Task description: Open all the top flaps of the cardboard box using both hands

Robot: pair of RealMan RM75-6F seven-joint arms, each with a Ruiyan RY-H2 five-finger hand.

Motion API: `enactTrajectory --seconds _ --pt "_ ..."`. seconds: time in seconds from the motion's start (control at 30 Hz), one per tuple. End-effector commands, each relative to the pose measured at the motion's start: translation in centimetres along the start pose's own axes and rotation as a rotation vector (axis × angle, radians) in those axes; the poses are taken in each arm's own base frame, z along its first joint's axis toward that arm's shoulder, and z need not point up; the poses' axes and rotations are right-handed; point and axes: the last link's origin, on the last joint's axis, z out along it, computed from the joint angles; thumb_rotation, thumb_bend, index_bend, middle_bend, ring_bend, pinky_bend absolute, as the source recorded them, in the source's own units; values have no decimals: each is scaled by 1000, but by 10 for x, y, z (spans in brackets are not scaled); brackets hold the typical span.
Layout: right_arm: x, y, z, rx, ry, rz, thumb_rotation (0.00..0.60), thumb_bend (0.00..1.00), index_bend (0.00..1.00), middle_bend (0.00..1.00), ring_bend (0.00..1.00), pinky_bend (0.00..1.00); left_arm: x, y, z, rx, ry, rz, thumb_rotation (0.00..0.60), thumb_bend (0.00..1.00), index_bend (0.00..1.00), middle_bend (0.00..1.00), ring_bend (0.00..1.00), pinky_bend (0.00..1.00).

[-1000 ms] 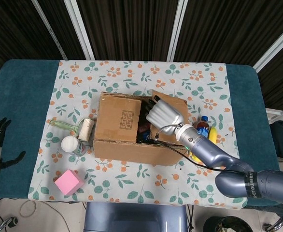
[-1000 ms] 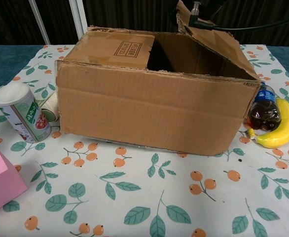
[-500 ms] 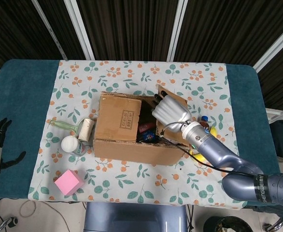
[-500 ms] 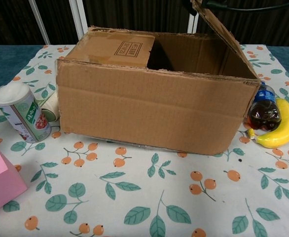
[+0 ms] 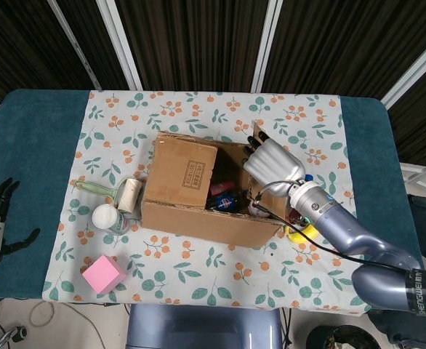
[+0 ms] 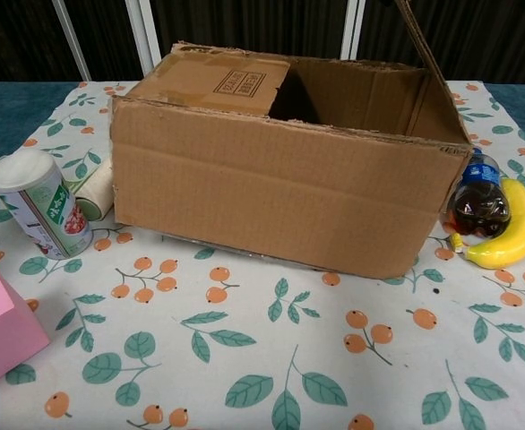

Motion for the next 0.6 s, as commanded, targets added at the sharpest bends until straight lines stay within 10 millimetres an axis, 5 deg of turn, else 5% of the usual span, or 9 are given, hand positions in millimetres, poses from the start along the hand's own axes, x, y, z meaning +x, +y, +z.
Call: enactTrajectory --seconds 0.03,0.6 --pt "-1 0 -3 10 -8 8 600 1000 459 288 194 234 0 0 0 0 0 1 600 210 0 0 0 11" --pt "7 14 -18 -1 4 70 600 1000 459 287 194 234 0 0 0 5 -1 1 600 210 0 0 0 11"
